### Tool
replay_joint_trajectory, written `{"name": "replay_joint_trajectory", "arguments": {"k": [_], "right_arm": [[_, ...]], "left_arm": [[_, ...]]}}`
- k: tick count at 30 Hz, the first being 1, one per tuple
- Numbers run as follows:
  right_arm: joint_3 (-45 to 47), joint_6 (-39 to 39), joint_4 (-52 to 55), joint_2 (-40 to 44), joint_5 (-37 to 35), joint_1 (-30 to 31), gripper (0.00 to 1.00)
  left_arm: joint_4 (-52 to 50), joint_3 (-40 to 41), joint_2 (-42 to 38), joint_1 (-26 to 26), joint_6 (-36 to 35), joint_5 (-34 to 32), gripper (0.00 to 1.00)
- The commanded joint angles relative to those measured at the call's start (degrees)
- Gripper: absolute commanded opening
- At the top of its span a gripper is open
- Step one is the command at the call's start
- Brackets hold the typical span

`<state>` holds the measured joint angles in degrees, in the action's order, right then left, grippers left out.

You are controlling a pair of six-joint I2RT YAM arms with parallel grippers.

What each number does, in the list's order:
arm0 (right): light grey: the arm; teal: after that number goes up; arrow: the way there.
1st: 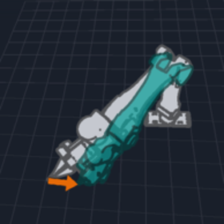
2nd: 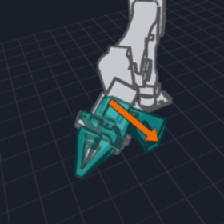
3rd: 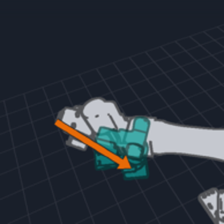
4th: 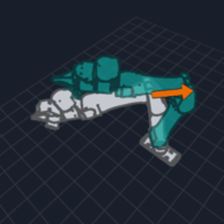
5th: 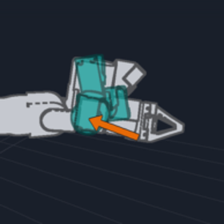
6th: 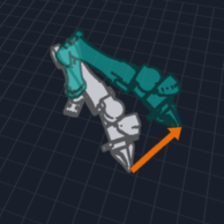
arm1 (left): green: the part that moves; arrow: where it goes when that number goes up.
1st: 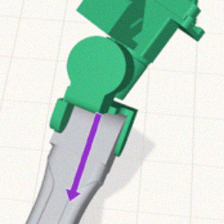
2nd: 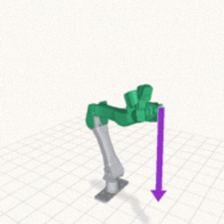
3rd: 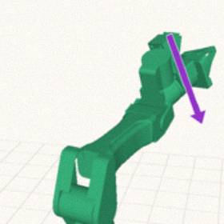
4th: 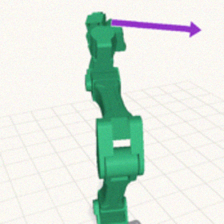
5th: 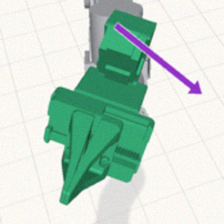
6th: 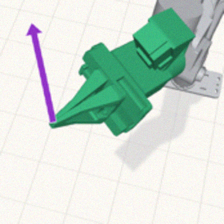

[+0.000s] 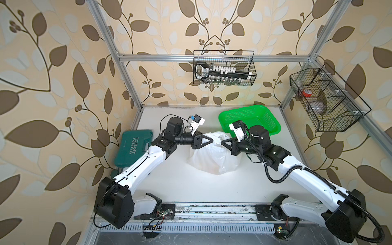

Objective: Place the pears into plastic bags & tie knots
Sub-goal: Tie the plastic bag at the center of the board.

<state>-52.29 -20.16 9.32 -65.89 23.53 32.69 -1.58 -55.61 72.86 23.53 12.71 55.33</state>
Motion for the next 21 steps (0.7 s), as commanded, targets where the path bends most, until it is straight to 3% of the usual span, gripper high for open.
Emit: {"name": "replay_joint_trajectory", "arguments": {"k": [1,11,19,21], "right_arm": [[-1.51,-0.06,0.48,-0.47,-0.79,0.25,0.00],[-1.06,0.15,0.79,0.01,-0.42,0.32,0.00],[-0.87,0.35,0.91,0.41,-0.02,0.36,0.00],[-0.72,0.46,0.92,0.49,0.03,0.36,0.00]], "left_arm": [[0.93,-1.80,-1.76,-0.59,-0.70,2.57,0.40],[6.42,-2.07,-0.24,-0.59,3.51,2.72,0.53],[6.95,-4.23,3.46,0.06,4.08,2.91,0.45],[7.10,-4.24,3.86,0.29,3.80,2.54,0.38]]}}
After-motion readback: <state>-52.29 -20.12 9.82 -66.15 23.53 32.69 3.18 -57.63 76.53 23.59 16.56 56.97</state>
